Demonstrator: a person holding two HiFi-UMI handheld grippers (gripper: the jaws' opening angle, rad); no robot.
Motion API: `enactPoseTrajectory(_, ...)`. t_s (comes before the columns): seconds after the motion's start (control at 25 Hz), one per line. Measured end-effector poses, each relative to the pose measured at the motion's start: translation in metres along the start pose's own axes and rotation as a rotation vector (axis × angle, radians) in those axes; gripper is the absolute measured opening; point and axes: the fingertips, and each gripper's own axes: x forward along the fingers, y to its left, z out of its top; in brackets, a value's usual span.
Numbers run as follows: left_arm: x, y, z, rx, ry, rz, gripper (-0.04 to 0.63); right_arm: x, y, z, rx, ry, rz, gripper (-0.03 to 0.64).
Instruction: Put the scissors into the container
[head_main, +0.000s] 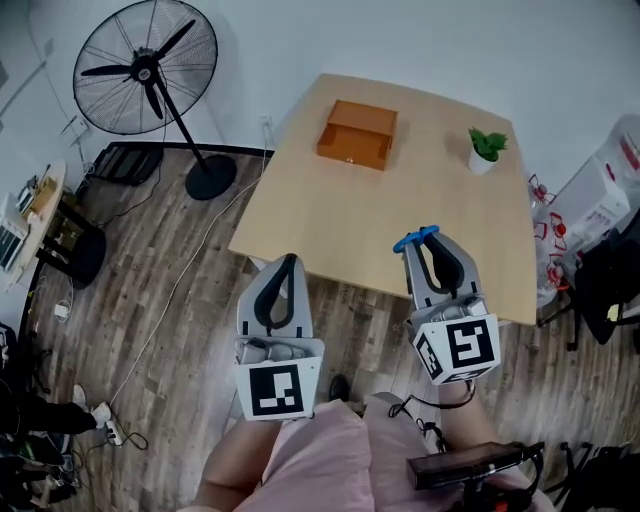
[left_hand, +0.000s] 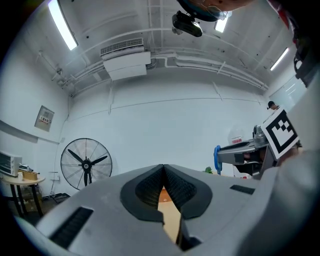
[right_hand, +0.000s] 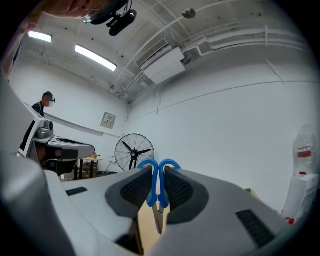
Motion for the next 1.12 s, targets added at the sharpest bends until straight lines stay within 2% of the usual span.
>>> enactPoseTrajectory(0.48, 0.045, 0.003, -0.017, -0.016, 0.014, -0.055, 0.005, 0.034, -0.02, -0.005, -0.005, 0.008, -0.041, 0.078)
enactPoseTrajectory(0.76, 0.08, 0.001, -0.023, 0.006, 0.038, -0.071, 0.005, 0.057, -0.043, -0.016, 0.026, 0.014, -0.054, 0.078)
enactPoseTrajectory(1.12, 0.153, -0.001, -0.038, 0.052, 0.09, -0.085, 0.005, 0.111, -0.087, -0.036, 0.083, 0.015, -0.048, 0.078)
